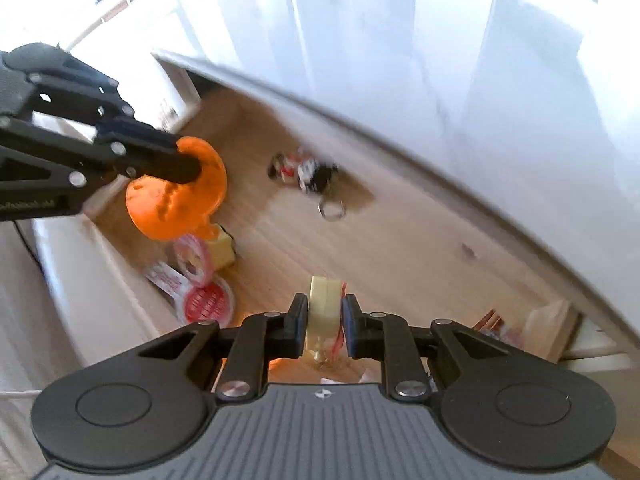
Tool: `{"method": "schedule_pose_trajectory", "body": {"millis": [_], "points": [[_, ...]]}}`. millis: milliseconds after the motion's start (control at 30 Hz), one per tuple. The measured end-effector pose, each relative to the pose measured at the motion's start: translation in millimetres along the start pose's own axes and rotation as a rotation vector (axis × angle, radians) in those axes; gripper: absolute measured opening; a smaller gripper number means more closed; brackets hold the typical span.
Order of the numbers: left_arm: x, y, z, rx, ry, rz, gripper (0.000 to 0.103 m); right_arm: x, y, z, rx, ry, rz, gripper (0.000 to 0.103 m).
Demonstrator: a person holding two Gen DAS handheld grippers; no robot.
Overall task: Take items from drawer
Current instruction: 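Grasp the orange pumpkin cup with the left tool while the right tool grasps the yellow cheese keychain, then set the orange cup and cheese keychain on the countertop with both tools, then grasp the boy figurine keychain in the drawer with the left tool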
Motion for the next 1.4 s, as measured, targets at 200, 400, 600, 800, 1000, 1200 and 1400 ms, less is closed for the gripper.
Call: {"method": "schedule_pose_trajectory", "body": {"millis": [200, 400, 600, 800, 1000, 1200, 1400], "points": [[-37, 63, 32, 0.180, 0.011, 0.036, 0.008, 6, 46, 101, 0.272, -0.030, -0.034, 0.018], [-54, 142, -41, 0.271, 0.004, 0.169, 0.009, 51, 107, 136, 0.469, -0.122, -0.114, 0.018], [-73, 138, -118, 0.163, 0.060, 0.249, 0.019, 101, 128, 67, 0.410, -0.087, -0.267, 0.019], [-79, 127, -108, 0.191, 0.088, 0.209, 0.021, 119, 111, 48, 0.398, -0.149, -0.319, 0.027], [-72, 117, -61, 0.294, 0.115, 0.142, 0.020, 97, 98, 94, 0.490, -0.173, -0.217, 0.042], [-47, 65, -23, 0.251, 0.059, 0.007, 0.020, 52, 55, 112, 0.448, -0.090, -0.096, 0.046], [-31, -1, -56, 0.012, 0.067, -0.140, 0.021, 10, -1, 61, 0.239, -0.011, 0.011, 0.050]]}}
Point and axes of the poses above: each gripper's, at about its wrist camera, not at the fingertips, and z roughly against the way its jaws point, x to its right, y to its top, the point moved 7 cm from there along -z, roughly the way its jaws point, and after that the axes turned 3 degrees about z, right-handed, at the moved point
